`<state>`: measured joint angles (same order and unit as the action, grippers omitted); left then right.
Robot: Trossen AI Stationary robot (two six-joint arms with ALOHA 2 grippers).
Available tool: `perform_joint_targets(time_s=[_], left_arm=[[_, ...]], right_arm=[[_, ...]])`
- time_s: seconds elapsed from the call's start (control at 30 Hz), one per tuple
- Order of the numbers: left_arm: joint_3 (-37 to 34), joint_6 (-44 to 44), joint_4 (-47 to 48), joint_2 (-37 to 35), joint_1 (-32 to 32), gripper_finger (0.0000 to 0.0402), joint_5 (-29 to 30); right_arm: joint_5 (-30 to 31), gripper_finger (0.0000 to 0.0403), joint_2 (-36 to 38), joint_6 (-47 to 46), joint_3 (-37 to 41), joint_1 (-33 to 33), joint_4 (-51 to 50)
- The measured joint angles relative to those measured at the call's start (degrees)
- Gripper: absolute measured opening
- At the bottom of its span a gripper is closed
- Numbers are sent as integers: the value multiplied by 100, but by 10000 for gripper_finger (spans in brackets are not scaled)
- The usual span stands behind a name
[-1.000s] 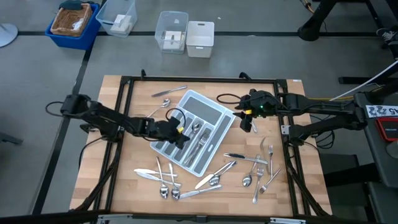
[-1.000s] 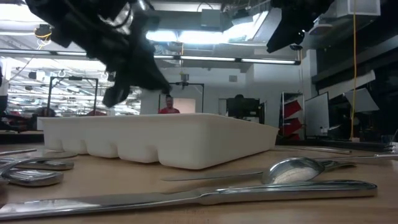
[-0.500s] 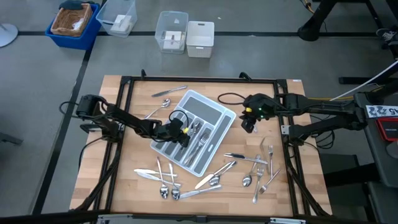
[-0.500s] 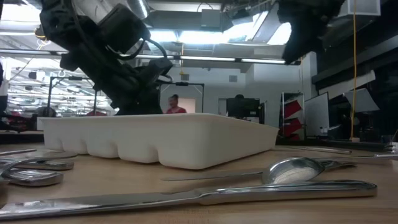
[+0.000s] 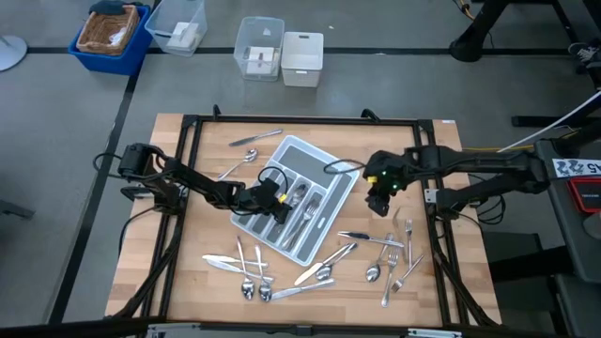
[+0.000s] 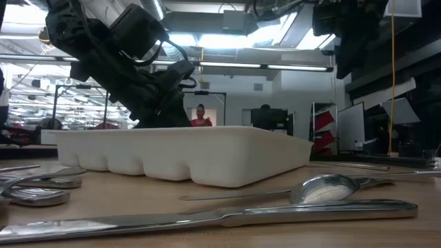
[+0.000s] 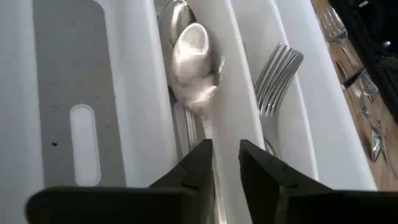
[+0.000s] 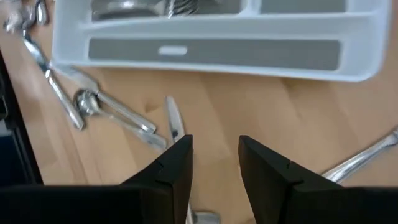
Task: Sort silverware
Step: Put the silver spoon into the white cutlery tray, then put the silver knife into the white cutlery tray
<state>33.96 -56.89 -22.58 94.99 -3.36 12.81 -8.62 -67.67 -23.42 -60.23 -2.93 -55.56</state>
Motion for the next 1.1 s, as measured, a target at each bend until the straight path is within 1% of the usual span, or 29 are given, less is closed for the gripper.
perform_joint_targets(time_s=[0.1,0.2,0.37,0.47,0.67,0.8,0.93,1.1], left_arm=[[2,-16,-27,-5,2,88,-3],[-9,-33,-82,-34,-2,92,8],[-18,-31,-94,-305,15,85,64],[-16,126,-100,-557,9,80,-74],[-14,605,-57,-1085,9,77,-370],[-14,768,-37,-1388,4,77,-506],[-11,868,-22,-1561,4,77,-653],[-11,945,-23,-1621,4,76,-667]], right_arm=[[-2,133,-136,-130,0,281,3],[0,133,-262,-346,0,569,2],[3,133,-459,-681,0,1135,-9],[66,133,-619,-830,0,1550,-6],[471,133,-1102,-835,0,2424,-23],[754,133,-1533,-852,0,2868,-17],[800,133,-1968,-850,0,3129,-12],[808,133,-2457,-850,0,3194,-5]])
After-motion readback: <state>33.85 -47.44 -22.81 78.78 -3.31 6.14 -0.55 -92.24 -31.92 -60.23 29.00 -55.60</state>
